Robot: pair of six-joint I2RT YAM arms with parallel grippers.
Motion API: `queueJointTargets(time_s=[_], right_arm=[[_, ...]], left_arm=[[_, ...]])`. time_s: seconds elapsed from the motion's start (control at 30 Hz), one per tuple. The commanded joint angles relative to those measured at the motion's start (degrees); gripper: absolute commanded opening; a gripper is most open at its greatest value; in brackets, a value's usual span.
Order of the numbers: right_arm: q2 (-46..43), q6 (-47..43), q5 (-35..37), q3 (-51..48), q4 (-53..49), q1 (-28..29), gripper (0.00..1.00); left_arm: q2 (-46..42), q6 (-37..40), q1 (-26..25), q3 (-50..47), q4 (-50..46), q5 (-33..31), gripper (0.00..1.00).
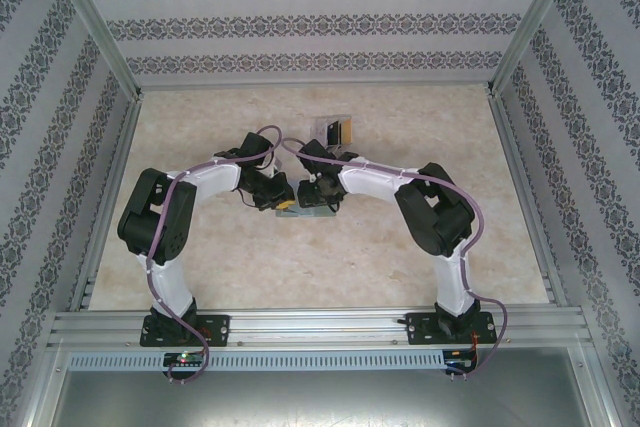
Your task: Take the credit cards out of the card holder
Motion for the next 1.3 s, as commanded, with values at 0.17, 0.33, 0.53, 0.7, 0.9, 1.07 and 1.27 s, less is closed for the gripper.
queueJointTargets(time_s=[0.17, 0.33, 0.53, 0.7, 0.9, 1.07, 1.27], right_arm=[[-9.4, 4.0, -5.7, -5.5, 2.1, -3.0, 0.47], [-14.5, 7.0, -8.0, -9.4, 6.4, -5.1, 0.52], [-19.1, 7.8, -5.9, -13.2, 8.7, -6.4, 0.53], [-21.7, 8.7, -4.5, -15.6, 9.6, -7.5, 0.52], [-24.3, 9.2, -2.7, -17.9, 10.5, -8.7, 0.52], [-24.9, 9.4, -2.8, -18.3, 10.4, -9.3, 0.51], [-24.8, 8.7, -3.7, -18.6, 10.6, -9.3, 0.49]], left_arm=[[-1.0, 1.1, -0.8, 0.7, -0.5, -1.6, 0.08], [-1.9, -1.0, -1.0, 0.4, 3.5, 3.0, 0.28], [-2.9, -2.1, -2.4, 2.1, 5.8, 6.2, 0.5], [-2.2, -4.1, -3.2, 3.7, 7.3, 6.8, 0.55], [-0.8, -4.3, -4.9, 6.3, 7.2, 6.8, 0.61], [0.5, -3.3, -5.5, 8.2, 4.5, 5.4, 0.62], [0.3, -1.9, -5.4, 9.8, 1.7, 3.8, 0.63]])
